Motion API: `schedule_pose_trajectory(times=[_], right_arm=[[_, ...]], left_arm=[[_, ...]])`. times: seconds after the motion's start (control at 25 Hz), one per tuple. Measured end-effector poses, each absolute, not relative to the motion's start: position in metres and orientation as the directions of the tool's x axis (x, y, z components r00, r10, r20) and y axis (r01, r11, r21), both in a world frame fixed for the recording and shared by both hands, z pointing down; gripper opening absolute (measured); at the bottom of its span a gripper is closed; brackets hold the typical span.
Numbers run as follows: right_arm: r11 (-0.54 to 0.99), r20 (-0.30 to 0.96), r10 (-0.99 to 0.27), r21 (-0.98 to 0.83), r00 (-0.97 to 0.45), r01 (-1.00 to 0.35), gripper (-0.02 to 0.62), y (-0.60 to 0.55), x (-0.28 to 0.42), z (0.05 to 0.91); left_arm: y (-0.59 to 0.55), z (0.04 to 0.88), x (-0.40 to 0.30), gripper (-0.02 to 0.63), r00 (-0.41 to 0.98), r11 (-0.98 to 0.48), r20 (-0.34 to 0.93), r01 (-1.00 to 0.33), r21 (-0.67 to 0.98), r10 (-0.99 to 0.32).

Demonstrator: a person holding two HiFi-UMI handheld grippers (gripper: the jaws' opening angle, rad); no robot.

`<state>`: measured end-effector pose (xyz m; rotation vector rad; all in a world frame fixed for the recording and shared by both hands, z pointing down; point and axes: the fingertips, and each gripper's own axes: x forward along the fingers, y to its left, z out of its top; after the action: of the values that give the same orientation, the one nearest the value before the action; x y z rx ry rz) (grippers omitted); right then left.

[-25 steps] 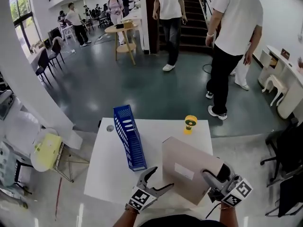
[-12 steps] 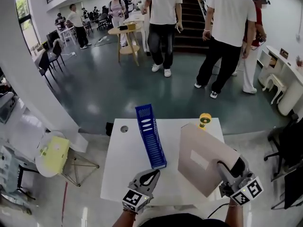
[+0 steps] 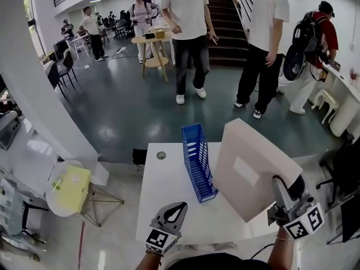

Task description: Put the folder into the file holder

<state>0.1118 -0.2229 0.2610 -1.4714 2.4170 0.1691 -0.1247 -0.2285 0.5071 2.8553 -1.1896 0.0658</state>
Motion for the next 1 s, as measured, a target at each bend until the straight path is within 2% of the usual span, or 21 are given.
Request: schedule_pose_trajectory(times=[0.2, 0.48, 1.0], right_arm=[[0.457, -0.351, -0.838, -0.037, -0.417, -0.889, 0.284, -0.232, 0.067, 0.252], [0.375, -0.360, -0.850, 0.097, -0.384, -0.922, 0.284, -0.252, 0.011, 0.255], [0.327, -0.346, -0.880, 0.054, -0.325, -0.943, 0.285, -0.267, -0.021, 0.258]], left_arm=[[-0.221, 0.494, -0.162, -0.002, 0.688, -0.688, 0.028, -0.726, 0.011, -0.725], [-0.214, 0.468, -0.209, -0.002, 0.632, -0.634, -0.067, -0.773, 0.022, -0.772], [-0.211, 0.446, -0.243, -0.002, 0.632, -0.633, -0.127, -0.773, -0.036, -0.764]])
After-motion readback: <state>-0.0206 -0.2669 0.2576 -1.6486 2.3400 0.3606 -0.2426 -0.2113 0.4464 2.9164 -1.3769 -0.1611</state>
